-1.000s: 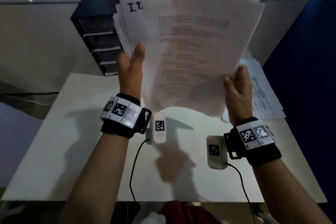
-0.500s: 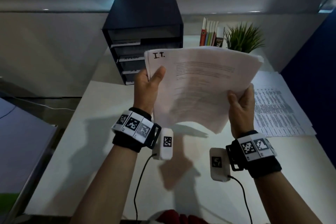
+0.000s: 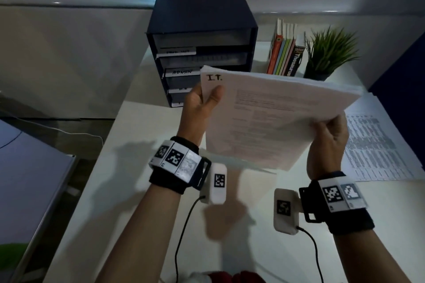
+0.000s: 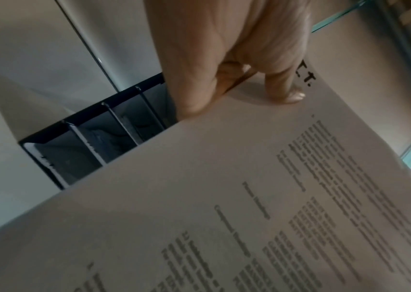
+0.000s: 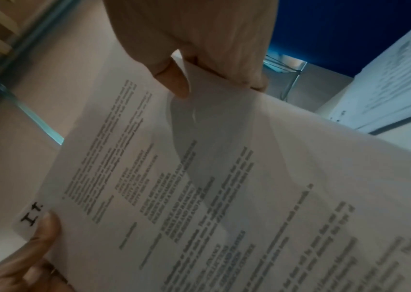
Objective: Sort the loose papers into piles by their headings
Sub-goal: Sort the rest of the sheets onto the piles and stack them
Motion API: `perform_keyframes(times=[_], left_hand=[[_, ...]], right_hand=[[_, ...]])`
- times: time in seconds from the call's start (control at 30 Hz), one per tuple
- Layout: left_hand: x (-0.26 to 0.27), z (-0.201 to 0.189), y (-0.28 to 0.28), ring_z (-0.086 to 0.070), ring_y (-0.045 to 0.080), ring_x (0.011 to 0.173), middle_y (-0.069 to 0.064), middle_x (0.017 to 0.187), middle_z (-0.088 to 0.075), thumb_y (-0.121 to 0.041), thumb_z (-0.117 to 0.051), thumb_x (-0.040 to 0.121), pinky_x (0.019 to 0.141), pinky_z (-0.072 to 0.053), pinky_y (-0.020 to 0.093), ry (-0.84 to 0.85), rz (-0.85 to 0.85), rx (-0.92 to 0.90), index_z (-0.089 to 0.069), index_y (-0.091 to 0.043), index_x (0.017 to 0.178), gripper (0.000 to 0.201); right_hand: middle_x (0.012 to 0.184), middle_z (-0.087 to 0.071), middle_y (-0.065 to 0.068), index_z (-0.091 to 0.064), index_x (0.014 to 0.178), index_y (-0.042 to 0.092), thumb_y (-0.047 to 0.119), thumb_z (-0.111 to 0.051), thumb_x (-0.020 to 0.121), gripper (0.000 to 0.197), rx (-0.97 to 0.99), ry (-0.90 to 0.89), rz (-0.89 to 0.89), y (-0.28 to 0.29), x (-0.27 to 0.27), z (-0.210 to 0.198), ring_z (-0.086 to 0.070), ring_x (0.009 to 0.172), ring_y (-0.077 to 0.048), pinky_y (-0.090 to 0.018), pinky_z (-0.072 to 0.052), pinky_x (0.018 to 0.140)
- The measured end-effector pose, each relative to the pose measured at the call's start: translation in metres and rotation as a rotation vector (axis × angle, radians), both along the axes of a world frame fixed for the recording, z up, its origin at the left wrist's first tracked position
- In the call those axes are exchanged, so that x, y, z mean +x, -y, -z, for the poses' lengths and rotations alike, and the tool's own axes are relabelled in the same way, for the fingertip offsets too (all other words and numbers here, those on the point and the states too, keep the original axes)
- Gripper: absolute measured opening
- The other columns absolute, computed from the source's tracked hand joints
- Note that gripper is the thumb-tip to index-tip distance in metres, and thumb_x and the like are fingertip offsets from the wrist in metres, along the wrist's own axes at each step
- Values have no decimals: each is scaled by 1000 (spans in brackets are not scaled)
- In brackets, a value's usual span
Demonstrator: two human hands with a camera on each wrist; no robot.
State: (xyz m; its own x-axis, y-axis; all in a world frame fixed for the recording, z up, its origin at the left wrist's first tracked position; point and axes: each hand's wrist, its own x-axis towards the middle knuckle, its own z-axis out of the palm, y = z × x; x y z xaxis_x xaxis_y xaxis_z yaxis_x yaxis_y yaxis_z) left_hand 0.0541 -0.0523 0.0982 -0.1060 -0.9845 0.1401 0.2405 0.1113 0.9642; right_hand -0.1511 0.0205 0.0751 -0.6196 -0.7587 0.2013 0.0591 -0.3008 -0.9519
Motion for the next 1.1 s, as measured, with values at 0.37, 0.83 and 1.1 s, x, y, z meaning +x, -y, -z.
perform_keyframes(times=[0.37,0.83,1.1], left_hand=[[22,78,11,-62,25,102,7,106,-65,-25,-59,87,91,-50,38,308,-132,307,-60,-13,107,23],[72,137,82,-53,35,115,19,128,-55,-21,-45,95,97,-44,38,616,-224,745,-51,3,125,39],[72,149,125,-55,24,102,11,125,-57,-18,-41,98,86,-41,29,507,-185,718,-53,-8,127,33]], right_hand=[[59,-36,-2,-41,65,11,15,-50,69,11,384,-226,-17,22,22,58,-33,52,-4,-23,-30,53],[77,-59,-9,-52,96,4,-1,-49,90,8,805,-117,-431,64,47,102,-56,70,-21,-26,-49,60],[89,-61,-19,-41,109,8,5,-46,95,16,842,-91,-643,54,58,92,-57,72,-29,-40,-46,61]])
